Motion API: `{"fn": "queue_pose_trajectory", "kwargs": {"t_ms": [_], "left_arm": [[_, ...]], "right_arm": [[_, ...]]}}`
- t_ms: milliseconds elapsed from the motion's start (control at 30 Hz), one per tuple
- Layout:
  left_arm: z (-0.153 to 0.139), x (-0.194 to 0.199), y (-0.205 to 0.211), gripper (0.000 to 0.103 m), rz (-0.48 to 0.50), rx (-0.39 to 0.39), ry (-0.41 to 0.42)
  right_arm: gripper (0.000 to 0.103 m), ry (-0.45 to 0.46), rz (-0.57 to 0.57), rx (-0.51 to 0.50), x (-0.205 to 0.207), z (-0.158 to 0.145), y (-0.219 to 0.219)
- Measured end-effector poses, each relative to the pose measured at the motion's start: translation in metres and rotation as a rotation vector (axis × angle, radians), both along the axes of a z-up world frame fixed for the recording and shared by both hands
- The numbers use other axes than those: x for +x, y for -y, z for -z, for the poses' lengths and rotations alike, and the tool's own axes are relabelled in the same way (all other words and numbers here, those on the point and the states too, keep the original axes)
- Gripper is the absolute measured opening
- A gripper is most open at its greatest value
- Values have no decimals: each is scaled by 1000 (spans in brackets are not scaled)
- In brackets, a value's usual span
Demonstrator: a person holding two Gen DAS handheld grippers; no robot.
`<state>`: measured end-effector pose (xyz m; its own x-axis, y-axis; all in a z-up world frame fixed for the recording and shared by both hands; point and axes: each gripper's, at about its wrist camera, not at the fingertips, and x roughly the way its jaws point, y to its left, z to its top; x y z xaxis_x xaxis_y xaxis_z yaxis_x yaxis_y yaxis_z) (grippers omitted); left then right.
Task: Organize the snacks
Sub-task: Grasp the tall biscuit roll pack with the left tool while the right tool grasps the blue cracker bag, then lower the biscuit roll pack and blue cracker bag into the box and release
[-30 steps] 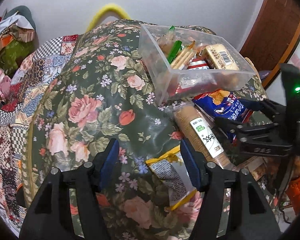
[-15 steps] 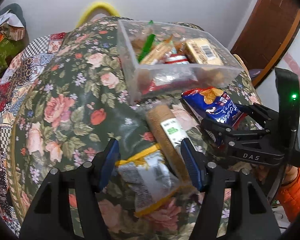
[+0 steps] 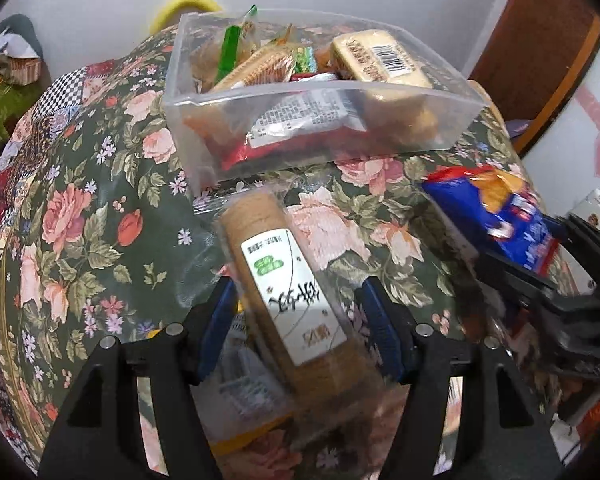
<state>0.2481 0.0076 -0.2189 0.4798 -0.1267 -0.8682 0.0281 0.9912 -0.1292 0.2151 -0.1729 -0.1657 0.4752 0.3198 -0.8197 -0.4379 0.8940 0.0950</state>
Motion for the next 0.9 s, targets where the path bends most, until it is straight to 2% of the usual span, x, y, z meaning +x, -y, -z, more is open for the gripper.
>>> {"fn": "queue_pose_trajectory", "kwargs": {"t_ms": [100, 167, 267, 433, 600, 900], "left_arm": [[7, 7, 2, 61, -17, -18, -10], [10, 8, 2, 48, -30, -18, -5], [10, 10, 2, 41, -35, -29, 3], [6, 3, 5, 37, -33, -18, -1], [-3, -5, 6, 36, -23, -49, 6], [-37, -14, 15, 33, 12, -36, 82]], "right_arm": [[78, -1, 19, 19, 0, -1, 7], [78, -9, 29, 35, 0, -1, 12], [78, -29, 49, 67, 1, 1, 18], [78, -27, 68, 60, -2, 1, 22], [78, -26, 83, 65, -5, -2, 29], [78, 25, 94, 95, -3, -27, 35]]}}
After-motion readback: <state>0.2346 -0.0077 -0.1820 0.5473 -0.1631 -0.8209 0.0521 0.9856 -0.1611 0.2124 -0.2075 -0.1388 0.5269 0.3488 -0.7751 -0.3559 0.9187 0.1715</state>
